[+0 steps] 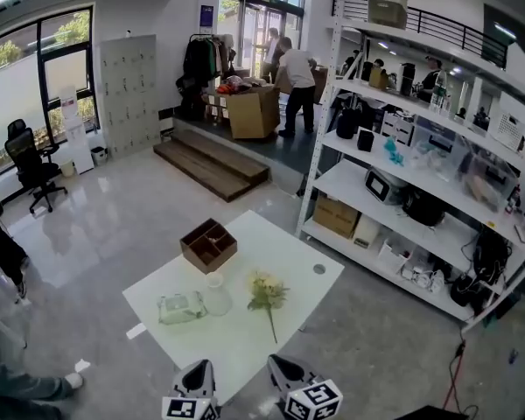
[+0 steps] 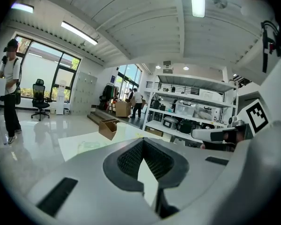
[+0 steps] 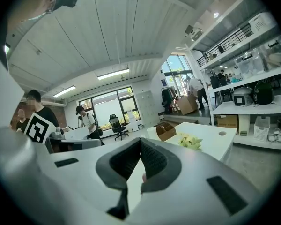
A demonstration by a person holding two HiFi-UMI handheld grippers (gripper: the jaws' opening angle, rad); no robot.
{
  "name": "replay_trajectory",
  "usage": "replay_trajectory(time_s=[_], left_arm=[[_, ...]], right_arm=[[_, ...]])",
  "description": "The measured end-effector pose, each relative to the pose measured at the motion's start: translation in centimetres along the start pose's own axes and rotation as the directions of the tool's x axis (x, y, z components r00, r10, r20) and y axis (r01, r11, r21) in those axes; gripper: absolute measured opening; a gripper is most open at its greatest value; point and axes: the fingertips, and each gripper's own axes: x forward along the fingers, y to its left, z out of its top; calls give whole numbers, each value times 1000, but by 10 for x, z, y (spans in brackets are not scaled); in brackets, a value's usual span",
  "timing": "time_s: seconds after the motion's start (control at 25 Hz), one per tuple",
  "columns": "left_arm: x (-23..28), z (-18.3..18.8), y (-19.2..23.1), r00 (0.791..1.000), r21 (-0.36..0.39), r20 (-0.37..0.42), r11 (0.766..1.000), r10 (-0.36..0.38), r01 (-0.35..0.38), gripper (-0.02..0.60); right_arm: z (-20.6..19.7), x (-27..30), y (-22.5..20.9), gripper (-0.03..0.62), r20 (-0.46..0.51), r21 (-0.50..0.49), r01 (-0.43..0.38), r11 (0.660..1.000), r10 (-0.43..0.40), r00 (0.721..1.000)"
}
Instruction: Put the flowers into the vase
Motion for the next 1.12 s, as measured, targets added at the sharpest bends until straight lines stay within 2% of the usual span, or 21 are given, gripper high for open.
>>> replay_trajectory(time_s=[0.2, 0.4, 0.56, 0.8, 1.12], left_arm=[[19, -2, 13, 1000, -17, -20, 1000, -7, 6, 3], [41, -5, 19, 999, -36, -42, 999, 1, -3, 3], [60, -3, 18, 999, -47, -44, 999, 24, -26, 3], [95, 19, 4, 997, -26, -14, 997, 73, -74, 3], [112, 36, -4, 989, -33, 38, 990, 140, -139, 3]], right_arm=[[3, 24, -7, 2, -15, -4, 32, 999, -32, 999], [4, 45, -25, 2, -20, 4, 24, 1000, -24, 1000], [17, 60, -39, 2, -15, 6, -27, 1000, 27, 1000], [41, 75, -68, 2, -5, 3, -87, 996, 87, 996], [54, 87, -83, 2, -14, -12, -163, 986, 163, 986]])
